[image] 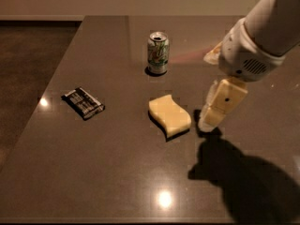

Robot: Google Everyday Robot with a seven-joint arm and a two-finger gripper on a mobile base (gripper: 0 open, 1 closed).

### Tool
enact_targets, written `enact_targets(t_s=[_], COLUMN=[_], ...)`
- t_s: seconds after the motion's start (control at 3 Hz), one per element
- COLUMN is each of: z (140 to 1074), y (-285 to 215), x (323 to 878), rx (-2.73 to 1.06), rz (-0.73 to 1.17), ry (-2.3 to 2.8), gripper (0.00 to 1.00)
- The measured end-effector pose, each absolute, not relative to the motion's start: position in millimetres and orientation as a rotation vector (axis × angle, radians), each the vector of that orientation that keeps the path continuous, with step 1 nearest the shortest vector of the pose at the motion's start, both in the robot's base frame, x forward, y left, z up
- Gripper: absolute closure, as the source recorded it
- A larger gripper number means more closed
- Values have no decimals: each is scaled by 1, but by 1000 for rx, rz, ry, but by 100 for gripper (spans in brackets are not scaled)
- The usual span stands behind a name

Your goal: Move sponge near rxbar chocolate

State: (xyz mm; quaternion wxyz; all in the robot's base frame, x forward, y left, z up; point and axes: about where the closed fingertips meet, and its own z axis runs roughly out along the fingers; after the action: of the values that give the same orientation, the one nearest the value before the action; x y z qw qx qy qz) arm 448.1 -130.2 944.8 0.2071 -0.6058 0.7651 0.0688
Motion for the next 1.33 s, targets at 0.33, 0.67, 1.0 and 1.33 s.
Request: enact_targets(t_s=[0.33,0.67,1.0,1.33], z=[927,908,886,866], y=[-109,-95,-87,-84], x=[449,450,452,454], rx=[-1690,-1682,-1673,-1667], rz=[226,249,250,247], ry=[2139,2169,2216,2265], gripper=[0,0,0,0])
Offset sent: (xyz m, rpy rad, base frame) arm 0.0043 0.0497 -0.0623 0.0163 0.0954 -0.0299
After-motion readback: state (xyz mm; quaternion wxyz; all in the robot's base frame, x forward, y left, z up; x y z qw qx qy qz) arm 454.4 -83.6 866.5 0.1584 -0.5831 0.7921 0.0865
